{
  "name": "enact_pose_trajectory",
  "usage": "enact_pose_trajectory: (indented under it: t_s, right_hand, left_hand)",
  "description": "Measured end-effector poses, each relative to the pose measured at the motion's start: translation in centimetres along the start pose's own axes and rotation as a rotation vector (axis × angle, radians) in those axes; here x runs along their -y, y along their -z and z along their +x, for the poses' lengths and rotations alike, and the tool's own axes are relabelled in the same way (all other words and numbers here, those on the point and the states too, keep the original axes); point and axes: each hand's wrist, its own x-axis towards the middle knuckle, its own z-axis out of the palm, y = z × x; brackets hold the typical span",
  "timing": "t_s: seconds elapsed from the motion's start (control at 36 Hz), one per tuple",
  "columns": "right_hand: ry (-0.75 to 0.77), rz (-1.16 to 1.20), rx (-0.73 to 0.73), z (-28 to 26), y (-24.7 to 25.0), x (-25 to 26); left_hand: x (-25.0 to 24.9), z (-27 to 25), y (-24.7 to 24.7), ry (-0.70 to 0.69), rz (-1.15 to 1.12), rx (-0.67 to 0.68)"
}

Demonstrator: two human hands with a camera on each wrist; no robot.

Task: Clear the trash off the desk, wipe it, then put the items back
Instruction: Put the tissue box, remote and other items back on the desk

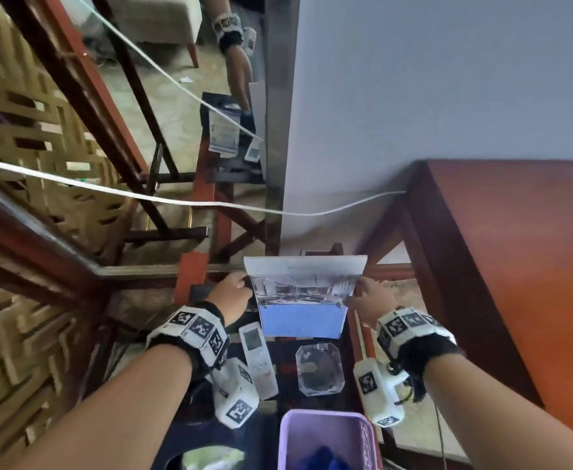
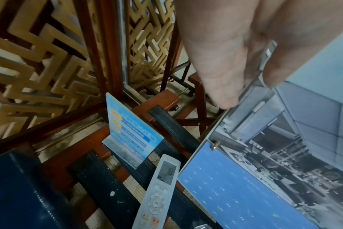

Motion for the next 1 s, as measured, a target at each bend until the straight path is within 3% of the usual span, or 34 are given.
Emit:
enact_pose_trajectory:
  t_s: [0.22,0.44,0.67,0.81,1.0]
  right_hand:
    - [0.017,0.137,-0.205,-1.7,-0.1,0.2]
    - [0.162,0.381,-0.378,-11.4,4.1,1.8]
    - [0.189,0.507,-0.603,-25.2,11.1,-0.5]
    - [0.195,0.479,-0.754,-33.1,16.3,-4.2]
    - [0.219,0.51,-0.944,-44.2,22.5,-10.3]
  left_hand:
    - [-0.5,-1.1,-0.1,-0.17,0.02,-0.062]
    - [-6.5,-6.8,1.0,-0.379,-0.021,-0.091]
    - [-15.6,-15.9,-1.7,-0.631,-0.046,0.072]
    - [-21.1,-21.7,-6.1,-0.784,0.004,0.229]
    - [-26.3,-32.1,-13.4,-0.953,0.013,0.352]
